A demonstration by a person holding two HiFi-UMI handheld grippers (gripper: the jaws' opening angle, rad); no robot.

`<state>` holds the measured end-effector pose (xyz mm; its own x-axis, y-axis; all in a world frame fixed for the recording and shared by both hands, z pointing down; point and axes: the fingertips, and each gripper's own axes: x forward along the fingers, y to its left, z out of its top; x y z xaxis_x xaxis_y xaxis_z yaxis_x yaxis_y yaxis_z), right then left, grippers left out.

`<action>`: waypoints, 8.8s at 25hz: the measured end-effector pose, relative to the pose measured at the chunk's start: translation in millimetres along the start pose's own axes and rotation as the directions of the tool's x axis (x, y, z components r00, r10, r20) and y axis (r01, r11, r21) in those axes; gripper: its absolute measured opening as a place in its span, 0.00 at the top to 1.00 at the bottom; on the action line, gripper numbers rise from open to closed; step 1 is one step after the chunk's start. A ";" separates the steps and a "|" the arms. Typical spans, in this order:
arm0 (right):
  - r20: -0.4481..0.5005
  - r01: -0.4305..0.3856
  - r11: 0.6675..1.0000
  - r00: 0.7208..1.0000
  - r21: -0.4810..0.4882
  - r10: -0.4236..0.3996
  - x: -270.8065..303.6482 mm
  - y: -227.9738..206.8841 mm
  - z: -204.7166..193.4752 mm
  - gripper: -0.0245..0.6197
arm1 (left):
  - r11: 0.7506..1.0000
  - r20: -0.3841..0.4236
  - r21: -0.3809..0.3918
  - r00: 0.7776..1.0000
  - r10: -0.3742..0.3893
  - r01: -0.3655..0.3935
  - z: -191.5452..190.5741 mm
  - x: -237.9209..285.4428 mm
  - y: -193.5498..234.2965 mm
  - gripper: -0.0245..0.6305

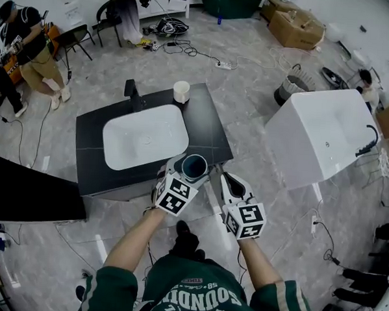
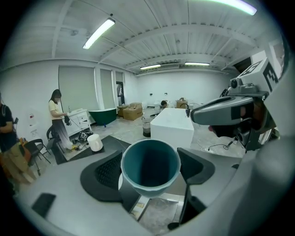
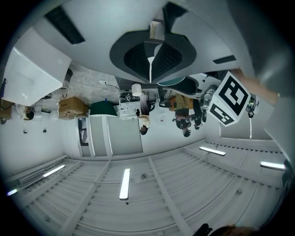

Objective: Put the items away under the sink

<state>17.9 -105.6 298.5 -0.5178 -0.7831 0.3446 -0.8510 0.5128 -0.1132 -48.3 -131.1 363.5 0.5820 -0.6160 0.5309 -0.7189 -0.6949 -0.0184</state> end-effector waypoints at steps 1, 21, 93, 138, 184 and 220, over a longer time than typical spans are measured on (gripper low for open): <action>-0.002 -0.003 1.000 1.000 -0.001 0.003 -6.1 1.9 -4.2 0.90 | 1.000 -0.002 -0.004 1.000 -0.002 0.002 -4.8 -2.4 -7.8 0.37; -0.041 -0.013 0.995 0.999 0.095 0.017 -86.4 20.6 -157.6 0.90 | 0.996 -0.069 -0.088 0.997 -0.023 0.017 -150.4 15.8 -136.1 0.37; 0.118 0.012 0.998 0.993 0.068 -0.020 190.7 -109.8 -573.5 0.90 | 0.982 0.073 -0.085 0.982 0.174 -0.167 -486.3 474.5 44.2 0.37; 0.038 -0.061 0.998 0.997 -0.030 0.063 -103.0 46.6 -14.0 0.90 | 0.980 0.154 -0.097 0.970 0.186 -0.173 10.2 -20.7 -21.1 0.94; -0.209 -0.036 0.997 0.977 0.062 0.048 244.4 -87.1 5.8 0.90 | 0.802 -0.088 -0.412 0.895 0.438 -0.433 -2.5 284.8 379.4 0.30; -0.201 0.015 0.997 0.980 0.079 0.001 178.5 -73.5 -14.6 0.90 | 0.879 -0.034 -0.303 0.926 0.376 -0.368 13.8 246.9 316.0 0.34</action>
<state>-10.8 -277.9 381.9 -0.4907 -0.6958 0.5245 -0.8628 0.4719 -0.1812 -126.6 -507.9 477.1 0.2555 -0.8195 0.5130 -0.9614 -0.2715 0.0452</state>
